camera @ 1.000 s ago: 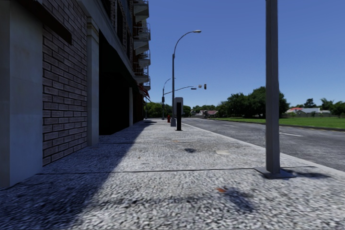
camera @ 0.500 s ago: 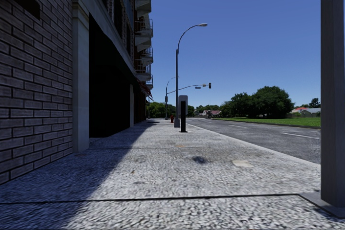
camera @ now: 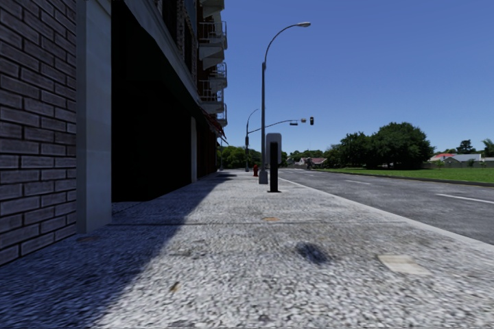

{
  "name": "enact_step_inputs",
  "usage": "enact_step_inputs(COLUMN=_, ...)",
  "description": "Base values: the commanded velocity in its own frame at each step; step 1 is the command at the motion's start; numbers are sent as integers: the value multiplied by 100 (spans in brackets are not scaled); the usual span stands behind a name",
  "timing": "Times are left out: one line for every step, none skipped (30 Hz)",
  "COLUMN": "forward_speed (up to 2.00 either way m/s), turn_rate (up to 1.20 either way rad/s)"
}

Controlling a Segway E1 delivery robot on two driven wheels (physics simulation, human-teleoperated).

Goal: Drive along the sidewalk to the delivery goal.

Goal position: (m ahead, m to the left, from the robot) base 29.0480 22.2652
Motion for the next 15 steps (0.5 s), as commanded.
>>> enact_step_inputs(forward_speed=174, turn_rate=0)
enact_step_inputs(forward_speed=174, turn_rate=0)
enact_step_inputs(forward_speed=174, turn_rate=0)
enact_step_inputs(forward_speed=174, turn_rate=0)
enact_step_inputs(forward_speed=174, turn_rate=0)
enact_step_inputs(forward_speed=174, turn_rate=0)
enact_step_inputs(forward_speed=174, turn_rate=0)
enact_step_inputs(forward_speed=174, turn_rate=0)
enact_step_inputs(forward_speed=174, turn_rate=0)
enact_step_inputs(forward_speed=174, turn_rate=0)
enact_step_inputs(forward_speed=174, turn_rate=0)
enact_step_inputs(forward_speed=174, turn_rate=0)
enact_step_inputs(forward_speed=174, turn_rate=0)
enact_step_inputs(forward_speed=174, turn_rate=0)
enact_step_inputs(forward_speed=174, turn_rate=0)
